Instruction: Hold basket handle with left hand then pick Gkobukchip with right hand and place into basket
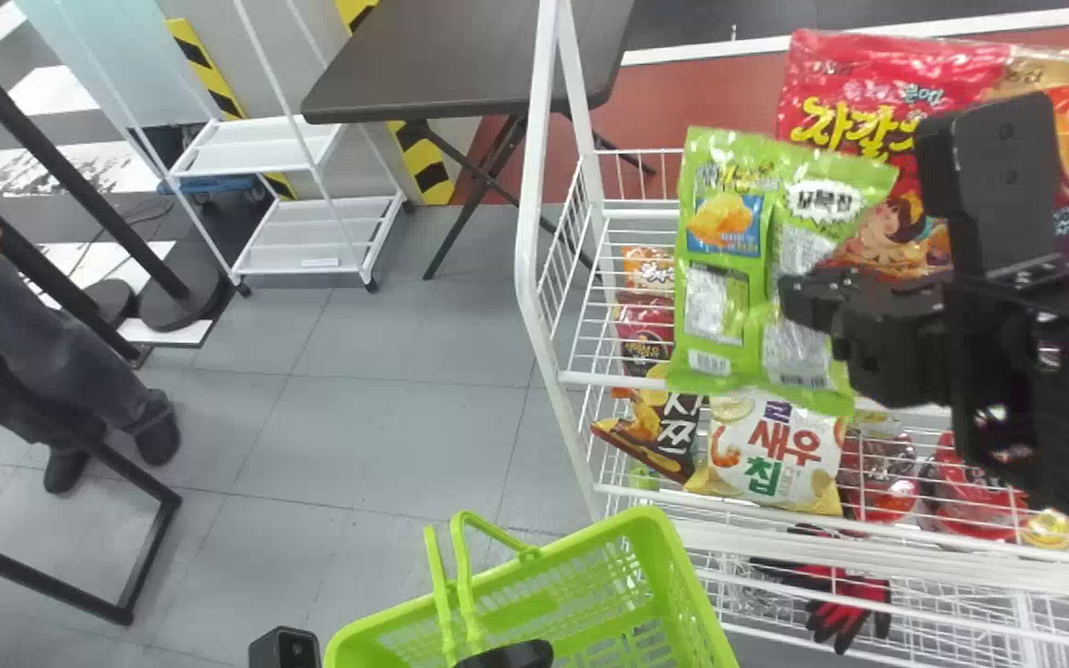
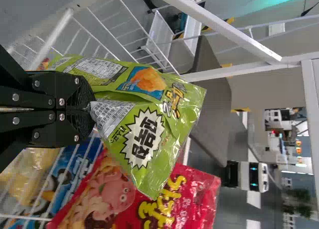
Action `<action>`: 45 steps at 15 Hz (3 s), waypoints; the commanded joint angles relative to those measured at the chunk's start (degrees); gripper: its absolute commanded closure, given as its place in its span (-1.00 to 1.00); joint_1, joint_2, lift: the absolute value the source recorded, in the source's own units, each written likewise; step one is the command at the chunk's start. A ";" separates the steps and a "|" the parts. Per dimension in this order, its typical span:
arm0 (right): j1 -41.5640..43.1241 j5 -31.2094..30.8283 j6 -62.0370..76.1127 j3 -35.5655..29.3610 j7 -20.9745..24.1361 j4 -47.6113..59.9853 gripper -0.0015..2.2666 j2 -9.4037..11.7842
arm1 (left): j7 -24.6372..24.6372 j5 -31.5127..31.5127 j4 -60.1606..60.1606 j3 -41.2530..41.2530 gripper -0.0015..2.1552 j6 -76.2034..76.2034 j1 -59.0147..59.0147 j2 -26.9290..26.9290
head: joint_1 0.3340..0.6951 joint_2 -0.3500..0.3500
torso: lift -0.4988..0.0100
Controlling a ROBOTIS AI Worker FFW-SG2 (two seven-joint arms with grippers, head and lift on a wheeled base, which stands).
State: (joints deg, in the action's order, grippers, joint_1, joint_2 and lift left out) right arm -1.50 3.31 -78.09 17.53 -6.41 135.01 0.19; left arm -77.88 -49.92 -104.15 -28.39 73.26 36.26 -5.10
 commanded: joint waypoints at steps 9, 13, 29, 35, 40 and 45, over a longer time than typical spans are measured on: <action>-3.33 17.78 -11.99 -6.63 -0.01 15.90 0.98 -0.11 | 0.89 -0.18 0.52 0.17 0.99 0.35 -0.76 0.09 | 1.00 0.86 | 0.96; -4.92 21.21 -11.99 -5.49 0.08 15.81 0.98 -0.25 | 0.98 -0.44 0.26 0.17 0.99 0.70 -1.11 0.17 | 1.00 1.00 | 0.96; -8.78 14.35 -11.99 10.15 -1.24 -3.26 -0.61 2.09 | 0.71 -2.73 -1.67 -0.09 0.99 2.11 -1.02 -0.18 | 1.00 1.00 | 0.96; -13.00 9.52 -11.99 9.54 -1.41 1.13 -0.94 5.52 | 0.63 -2.73 -1.23 -0.18 0.99 1.93 -0.93 -0.27 | 1.00 1.00 | 0.96; -19.77 3.63 19.41 4.09 -1.59 0.25 -0.93 8.60 | 0.63 -2.55 -0.62 -0.18 0.99 1.93 -0.93 -0.18 | 1.00 1.00 | 0.96; -23.37 3.45 47.36 -5.32 -1.41 -6.16 -0.93 8.60 | 0.54 -2.38 0.00 -0.09 0.99 1.76 -0.93 -0.09 | 1.00 0.82 | 0.96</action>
State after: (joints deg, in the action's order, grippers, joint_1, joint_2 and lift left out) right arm -23.67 6.80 -39.56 14.83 -7.82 131.69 8.79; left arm -77.35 -52.33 -104.23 -28.55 75.02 35.33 -5.26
